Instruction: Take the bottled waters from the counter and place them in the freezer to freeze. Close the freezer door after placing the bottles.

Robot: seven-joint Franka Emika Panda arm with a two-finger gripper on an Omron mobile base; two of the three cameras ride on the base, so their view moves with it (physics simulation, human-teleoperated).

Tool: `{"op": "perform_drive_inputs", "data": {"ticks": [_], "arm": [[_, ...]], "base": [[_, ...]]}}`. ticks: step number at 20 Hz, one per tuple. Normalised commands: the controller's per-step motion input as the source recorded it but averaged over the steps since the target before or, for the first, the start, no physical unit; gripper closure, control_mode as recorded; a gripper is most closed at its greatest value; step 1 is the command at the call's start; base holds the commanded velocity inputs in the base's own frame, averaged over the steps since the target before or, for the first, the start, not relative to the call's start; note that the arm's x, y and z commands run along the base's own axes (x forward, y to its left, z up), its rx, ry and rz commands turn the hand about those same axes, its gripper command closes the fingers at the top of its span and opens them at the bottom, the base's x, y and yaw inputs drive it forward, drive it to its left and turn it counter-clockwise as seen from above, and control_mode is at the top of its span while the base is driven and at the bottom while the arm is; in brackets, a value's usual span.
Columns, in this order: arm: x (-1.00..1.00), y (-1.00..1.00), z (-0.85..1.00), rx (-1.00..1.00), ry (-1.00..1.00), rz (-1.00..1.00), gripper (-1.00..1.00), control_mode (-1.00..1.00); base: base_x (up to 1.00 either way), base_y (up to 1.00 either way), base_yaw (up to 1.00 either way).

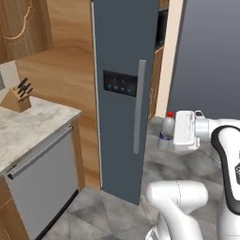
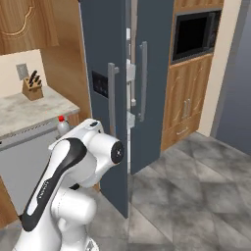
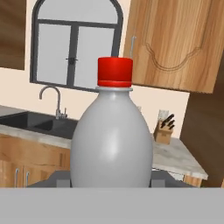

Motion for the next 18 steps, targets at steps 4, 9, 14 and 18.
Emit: {"op": "perform_drive_inputs", "data": {"ticks": [4, 9, 14, 18], "arm": [[0.0, 0.0, 0.0, 0.0, 0.0, 0.0, 1.0, 1.0], [0.0, 0.0, 0.0, 0.0, 0.0, 0.0, 1.0, 1.0], [0.0, 0.0, 0.0, 0.0, 0.0, 0.0, 1.0, 1.0], [0.0, 0.0, 0.0, 0.0, 0.0, 0.0, 1.0, 1.0]], "base": [[0.0, -0.65, -0.03], [0.09, -0.53, 0.0], [0.12, -0.39, 0.01], [0.18, -0.43, 0.1]]}}
